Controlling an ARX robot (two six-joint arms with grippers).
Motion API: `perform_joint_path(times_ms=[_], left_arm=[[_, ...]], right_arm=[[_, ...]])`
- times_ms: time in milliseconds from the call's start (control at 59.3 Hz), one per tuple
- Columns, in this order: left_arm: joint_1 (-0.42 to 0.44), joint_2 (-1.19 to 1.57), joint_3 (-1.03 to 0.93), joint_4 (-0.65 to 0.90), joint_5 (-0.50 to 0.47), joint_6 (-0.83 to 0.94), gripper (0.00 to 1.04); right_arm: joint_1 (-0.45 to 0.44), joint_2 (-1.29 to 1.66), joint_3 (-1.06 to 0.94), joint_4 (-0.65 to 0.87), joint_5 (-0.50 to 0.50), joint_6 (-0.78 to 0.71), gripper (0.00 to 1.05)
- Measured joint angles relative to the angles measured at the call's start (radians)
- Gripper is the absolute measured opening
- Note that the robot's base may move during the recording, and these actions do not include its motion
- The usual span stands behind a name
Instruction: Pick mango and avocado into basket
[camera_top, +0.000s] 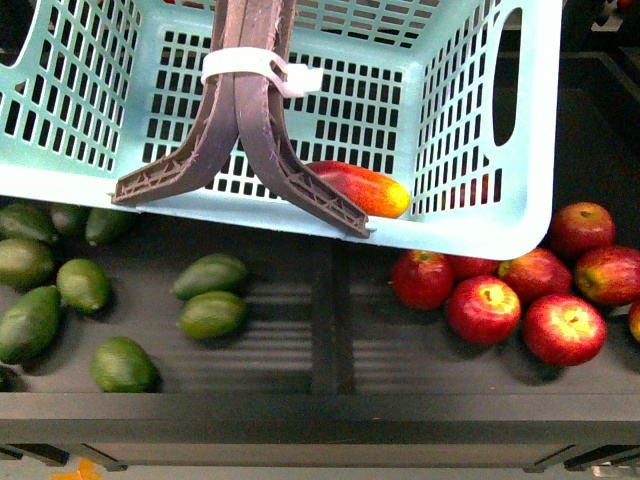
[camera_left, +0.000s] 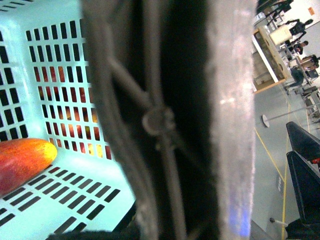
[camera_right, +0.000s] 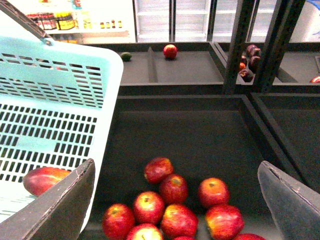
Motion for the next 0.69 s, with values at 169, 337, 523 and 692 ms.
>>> perform_joint_path(times_ms=[169, 337, 523, 692], left_arm=[[0.000, 0.000, 0.000, 0.000, 0.005, 0.000, 0.12], [-0.002, 0.000, 0.000, 0.000, 0.004, -0.001, 0.12], [-0.002, 0.000, 0.000, 0.000, 0.003, -0.002, 0.12], [-0.002, 0.001, 0.000, 0.000, 0.003, -0.001, 0.12]], right_arm=[[0.000, -0.001, 0.001, 0.000, 0.000, 0.000, 0.96], [0.000, -0.001, 0.002, 0.000, 0.000, 0.000, 0.96], [0.000, -0.002, 0.002, 0.000, 0.000, 0.000, 0.96], [0.000, -0.002, 0.002, 0.000, 0.000, 0.000, 0.96]])
